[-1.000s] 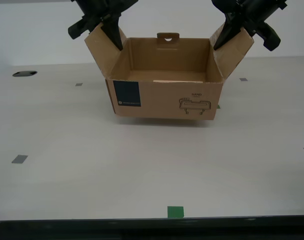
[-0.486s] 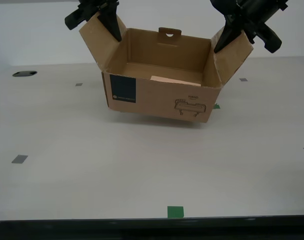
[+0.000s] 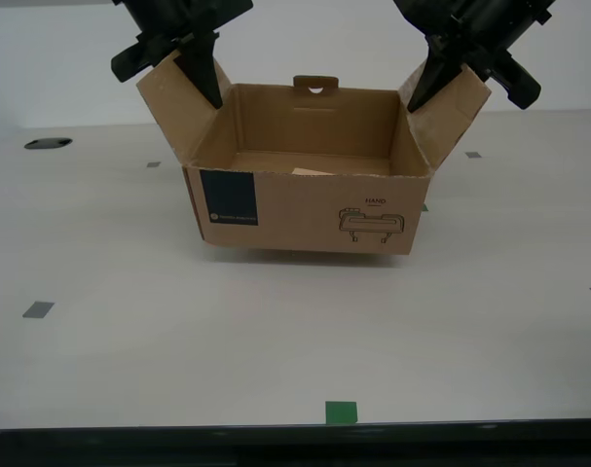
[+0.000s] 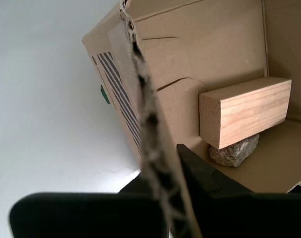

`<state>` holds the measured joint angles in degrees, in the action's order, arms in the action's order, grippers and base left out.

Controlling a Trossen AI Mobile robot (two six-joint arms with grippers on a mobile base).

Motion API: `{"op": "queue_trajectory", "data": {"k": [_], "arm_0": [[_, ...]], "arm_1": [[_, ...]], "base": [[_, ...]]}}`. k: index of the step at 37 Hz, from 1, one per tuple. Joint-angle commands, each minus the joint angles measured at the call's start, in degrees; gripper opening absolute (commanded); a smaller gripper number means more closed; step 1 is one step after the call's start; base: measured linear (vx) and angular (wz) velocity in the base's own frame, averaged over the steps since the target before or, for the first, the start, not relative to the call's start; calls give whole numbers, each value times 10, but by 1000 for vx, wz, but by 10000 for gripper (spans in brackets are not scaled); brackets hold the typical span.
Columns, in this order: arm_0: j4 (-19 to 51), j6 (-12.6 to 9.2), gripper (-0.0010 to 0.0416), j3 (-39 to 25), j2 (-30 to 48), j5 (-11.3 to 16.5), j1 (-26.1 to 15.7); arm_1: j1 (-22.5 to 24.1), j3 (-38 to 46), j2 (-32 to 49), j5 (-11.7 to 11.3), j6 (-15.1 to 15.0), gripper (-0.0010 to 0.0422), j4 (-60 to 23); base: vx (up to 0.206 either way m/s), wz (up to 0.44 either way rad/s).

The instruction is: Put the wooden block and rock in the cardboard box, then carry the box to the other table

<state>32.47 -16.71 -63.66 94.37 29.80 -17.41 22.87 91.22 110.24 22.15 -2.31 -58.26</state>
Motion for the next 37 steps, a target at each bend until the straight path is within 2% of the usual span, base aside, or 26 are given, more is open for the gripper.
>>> {"op": "queue_trajectory", "data": {"k": [1,13,37], "arm_0": [[-5,2,-1,-1,-9,6,-7],[2,1,-1,-1,-22,6,-10],[29,2,-1,-1,-25,6,-17]], "arm_1": [[1,-28,-23,10,-1,-1,16],[1,-114,-110,10,33,-1,62],[2,-226,-169,10,49,-1,81]], "base": [[0,0],[0,0],[0,0]]}}
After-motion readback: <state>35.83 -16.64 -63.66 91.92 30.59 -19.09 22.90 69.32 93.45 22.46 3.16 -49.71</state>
